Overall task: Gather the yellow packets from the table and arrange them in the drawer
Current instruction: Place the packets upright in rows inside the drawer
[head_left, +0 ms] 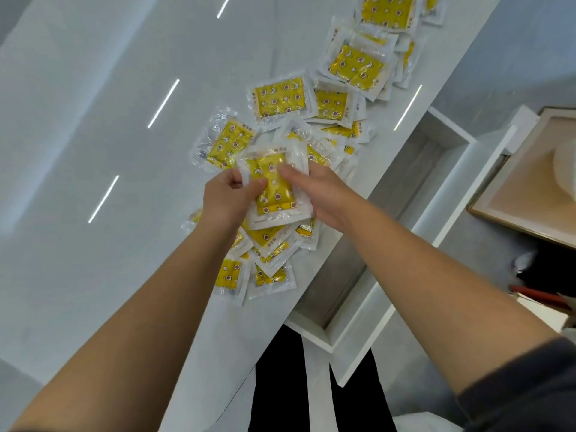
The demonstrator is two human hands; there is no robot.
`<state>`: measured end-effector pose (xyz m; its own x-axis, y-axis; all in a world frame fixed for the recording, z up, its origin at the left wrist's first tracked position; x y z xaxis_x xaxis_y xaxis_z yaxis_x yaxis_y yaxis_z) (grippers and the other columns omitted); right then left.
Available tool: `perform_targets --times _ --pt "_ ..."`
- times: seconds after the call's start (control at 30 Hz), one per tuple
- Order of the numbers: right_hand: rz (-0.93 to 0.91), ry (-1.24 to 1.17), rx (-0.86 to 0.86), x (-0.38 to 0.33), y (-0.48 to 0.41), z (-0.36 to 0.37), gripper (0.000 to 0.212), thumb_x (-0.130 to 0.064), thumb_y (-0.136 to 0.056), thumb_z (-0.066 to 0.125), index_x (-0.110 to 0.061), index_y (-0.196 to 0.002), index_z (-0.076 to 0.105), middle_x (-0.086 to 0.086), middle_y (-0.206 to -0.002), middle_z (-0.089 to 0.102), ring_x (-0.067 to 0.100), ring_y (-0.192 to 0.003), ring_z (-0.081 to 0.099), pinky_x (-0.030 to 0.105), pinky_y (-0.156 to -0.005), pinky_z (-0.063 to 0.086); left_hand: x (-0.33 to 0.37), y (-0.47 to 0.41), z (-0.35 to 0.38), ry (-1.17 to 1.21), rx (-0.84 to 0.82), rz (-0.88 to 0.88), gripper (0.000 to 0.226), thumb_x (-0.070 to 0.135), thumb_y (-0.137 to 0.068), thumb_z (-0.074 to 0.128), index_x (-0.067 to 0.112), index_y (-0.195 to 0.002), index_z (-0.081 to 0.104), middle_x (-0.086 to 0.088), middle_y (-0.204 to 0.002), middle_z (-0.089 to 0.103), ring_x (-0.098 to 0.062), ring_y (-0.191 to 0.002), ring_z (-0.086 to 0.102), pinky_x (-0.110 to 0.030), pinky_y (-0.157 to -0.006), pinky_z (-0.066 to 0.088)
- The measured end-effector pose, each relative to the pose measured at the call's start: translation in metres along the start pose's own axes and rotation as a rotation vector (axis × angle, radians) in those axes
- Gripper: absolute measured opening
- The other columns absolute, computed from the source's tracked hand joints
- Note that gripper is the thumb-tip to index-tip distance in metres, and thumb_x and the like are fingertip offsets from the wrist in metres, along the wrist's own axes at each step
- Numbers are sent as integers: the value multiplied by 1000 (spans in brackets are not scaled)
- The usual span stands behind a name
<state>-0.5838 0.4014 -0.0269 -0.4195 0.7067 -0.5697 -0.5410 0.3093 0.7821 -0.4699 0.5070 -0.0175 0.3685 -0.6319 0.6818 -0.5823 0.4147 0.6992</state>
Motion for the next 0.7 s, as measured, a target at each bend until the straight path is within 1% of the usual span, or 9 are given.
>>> perform_targets --times 0.1,0.17,0.27,0.33,0.43,0.5,0.6,0.63,0.7 --pt "-15 112 84 3 -5 -12 31 -17 -84 72 -14 -114 64 8 -109 72 23 -99 69 48 -93 53 4 -15 2 -129 34 29 28 37 -83 70 13 -87 58 -7 -85 63 -21 -76 59 -38 -75 52" --pt "-22 111 116 1 -7 -19 29 -16 -84 72 -17 -112 65 6 -108 72 22 -98 70 47 -92 54 10 -36 -6 -312 183 74 34 43 -83 67 16 -100 58 -5 -102 62 -22 -92 60 -38 -83 50" --pt "-32 115 146 -4 -10 -28 26 -18 -84 72 -18 -110 65 5 -107 72 22 -97 70 47 -90 54 21 -67 -17 -697 396 117 55 42 -80 70 17 -123 48 -7 -127 48 -25 -118 47 -42 -97 38" --pt "-33 109 158 -6 -12 -33 21 -17 -85 71 -20 -106 66 6 -106 73 22 -96 70 46 -90 55 26 -80 -15 -845 407 121 68 39 -78 72 15 -133 39 -9 -133 42 -29 -125 41 -44 -99 33" --pt "-41 95 160 -10 -15 -38 16 -16 -86 70 -21 -101 66 6 -106 72 21 -97 70 45 -91 54 28 -93 -9 -958 359 55 86 42 -73 77 13 -139 29 -12 -133 44 -32 -125 43 -47 -101 31" --pt "-40 90 162 -13 -16 -40 18 -16 -86 70 -20 -103 66 6 -107 72 21 -97 70 44 -91 54 32 -99 -9 -975 320 1 84 45 -71 78 12 -135 33 -11 -125 52 -34 -120 49 -47 -101 29" --pt "-39 80 157 -20 -17 -41 20 -16 -86 69 -19 -106 65 6 -107 72 21 -97 70 43 -90 55 44 -101 -16 -981 227 -60 52 47 -72 77 13 -103 51 -7 -99 55 -31 -109 55 -44 -100 29" --pt "-42 69 154 -23 -16 -42 19 -15 -87 69 -20 -105 65 6 -106 72 21 -96 70 42 -88 56 51 -101 -18 -970 189 -45 44 46 -74 76 13 -90 51 -6 -94 53 -31 -106 55 -43 -98 32" --pt "-55 35 150 -29 -13 -45 17 -13 -88 67 -21 -103 65 3 -104 72 18 -93 71 38 -83 58 69 -103 -18 -968 107 74 41 45 -76 75 13 -75 49 -7 -91 52 -32 -101 57 -41 -90 40"
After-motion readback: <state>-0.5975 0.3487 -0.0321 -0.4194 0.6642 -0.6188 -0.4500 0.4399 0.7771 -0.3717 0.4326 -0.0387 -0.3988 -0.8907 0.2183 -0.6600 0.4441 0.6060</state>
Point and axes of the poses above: each hand's wrist, its own y-axis away from the middle knuckle, its own z-axis out of the palm, x = y × z, the point moved 1 cm from there along -y, towards the middle knuckle
